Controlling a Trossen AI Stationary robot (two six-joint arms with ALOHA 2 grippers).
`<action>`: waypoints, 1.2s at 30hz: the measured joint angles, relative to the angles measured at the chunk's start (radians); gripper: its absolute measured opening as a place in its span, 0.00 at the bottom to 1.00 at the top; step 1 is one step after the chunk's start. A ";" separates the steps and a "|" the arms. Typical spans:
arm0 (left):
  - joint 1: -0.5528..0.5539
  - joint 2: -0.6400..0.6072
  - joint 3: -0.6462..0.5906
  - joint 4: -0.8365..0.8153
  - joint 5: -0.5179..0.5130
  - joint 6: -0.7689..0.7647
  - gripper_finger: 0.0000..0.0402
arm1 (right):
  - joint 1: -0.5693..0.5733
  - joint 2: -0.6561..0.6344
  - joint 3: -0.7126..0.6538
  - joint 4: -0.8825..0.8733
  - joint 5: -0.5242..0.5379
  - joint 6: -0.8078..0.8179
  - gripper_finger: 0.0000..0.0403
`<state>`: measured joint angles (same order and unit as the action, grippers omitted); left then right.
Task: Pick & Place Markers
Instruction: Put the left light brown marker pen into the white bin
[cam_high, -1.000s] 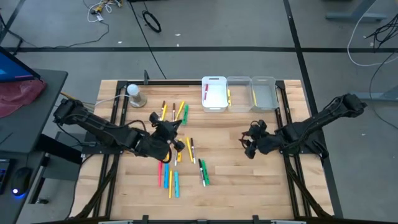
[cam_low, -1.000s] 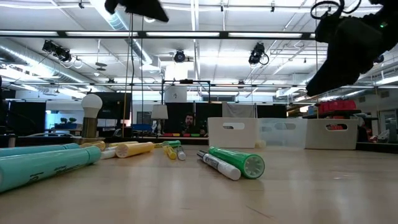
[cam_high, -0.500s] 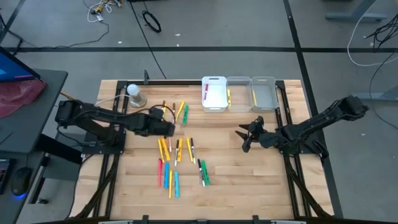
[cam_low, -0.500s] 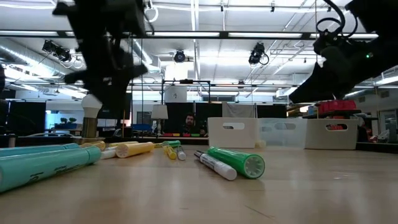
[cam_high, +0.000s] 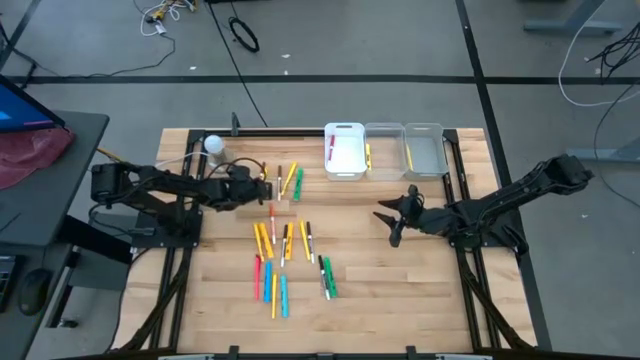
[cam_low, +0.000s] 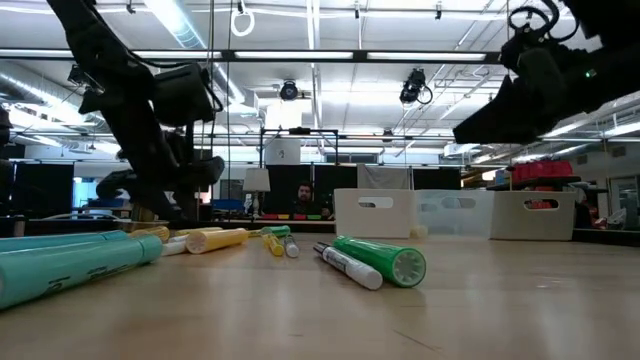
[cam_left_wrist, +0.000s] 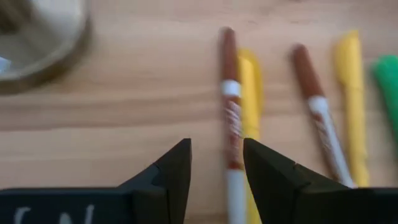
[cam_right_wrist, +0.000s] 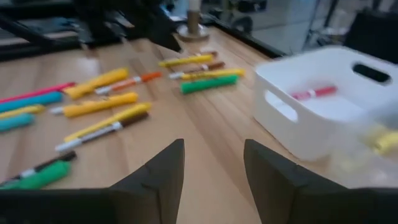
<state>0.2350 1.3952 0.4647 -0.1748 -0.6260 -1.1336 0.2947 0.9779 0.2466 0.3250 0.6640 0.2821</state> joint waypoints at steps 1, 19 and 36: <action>0.005 0.000 -0.006 0.006 -0.011 0.000 0.36 | 0.000 0.000 0.000 0.019 -0.003 -0.017 0.42; 0.010 0.051 -0.021 0.101 0.002 0.047 0.32 | -0.001 0.000 0.000 0.055 0.000 -0.055 0.42; 0.009 0.121 -0.017 0.066 0.000 0.046 0.21 | 0.001 0.000 0.000 0.057 -0.029 -0.029 0.42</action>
<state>0.2436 1.5158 0.4477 -0.1085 -0.6261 -1.0877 0.2958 0.9779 0.2466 0.3824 0.6353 0.2531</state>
